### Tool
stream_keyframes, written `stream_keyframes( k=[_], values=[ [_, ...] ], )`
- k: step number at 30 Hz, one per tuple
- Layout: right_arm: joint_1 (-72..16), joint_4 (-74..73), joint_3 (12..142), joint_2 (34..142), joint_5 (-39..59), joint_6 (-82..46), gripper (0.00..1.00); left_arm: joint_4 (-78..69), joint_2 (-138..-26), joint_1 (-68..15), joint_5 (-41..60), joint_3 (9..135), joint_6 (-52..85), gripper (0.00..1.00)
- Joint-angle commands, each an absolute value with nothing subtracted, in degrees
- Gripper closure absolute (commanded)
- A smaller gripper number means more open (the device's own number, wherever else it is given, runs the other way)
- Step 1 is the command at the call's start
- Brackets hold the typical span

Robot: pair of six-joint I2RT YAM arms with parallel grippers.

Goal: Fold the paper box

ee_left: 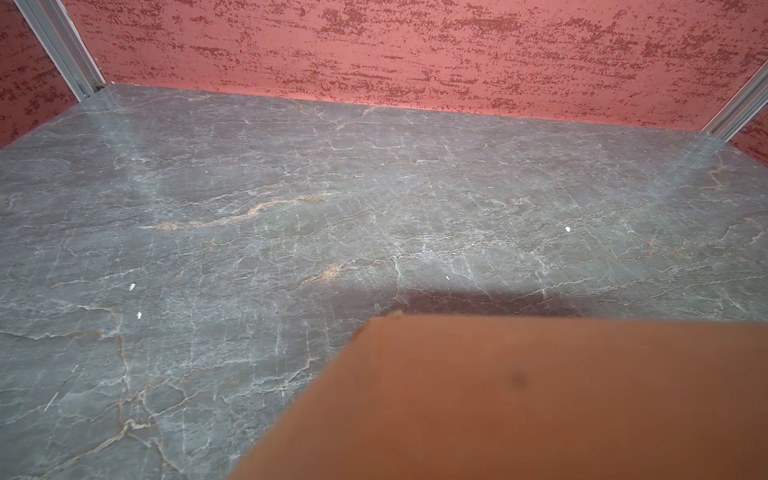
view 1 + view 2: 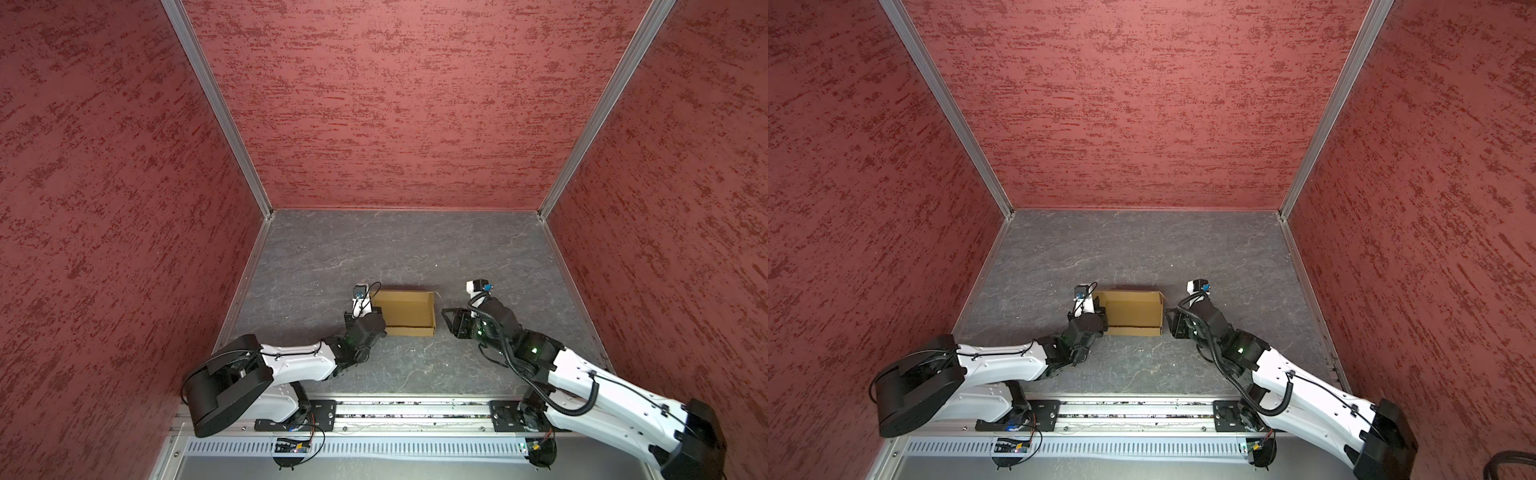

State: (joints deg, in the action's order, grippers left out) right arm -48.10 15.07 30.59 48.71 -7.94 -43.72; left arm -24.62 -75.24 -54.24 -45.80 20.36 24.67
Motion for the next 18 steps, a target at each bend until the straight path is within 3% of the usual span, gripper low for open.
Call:
stream_keyframes(
  k=[1,7,18],
  values=[
    [-48.52,16.05,33.38,48.32,-9.67,-43.88,0.54,-20.05,-75.23,-54.67,-45.42,18.76,24.99,0.97],
    [-48.47,18.10,37.27,48.61,-10.61,-41.17,0.54,-20.36,-75.53,-54.83,-45.52,18.84,24.84,0.97],
    [-48.50,30.38,56.81,57.40,-11.43,-29.20,0.49,-19.88,-75.94,-54.91,-45.79,19.07,24.70,0.97]
  ],
)
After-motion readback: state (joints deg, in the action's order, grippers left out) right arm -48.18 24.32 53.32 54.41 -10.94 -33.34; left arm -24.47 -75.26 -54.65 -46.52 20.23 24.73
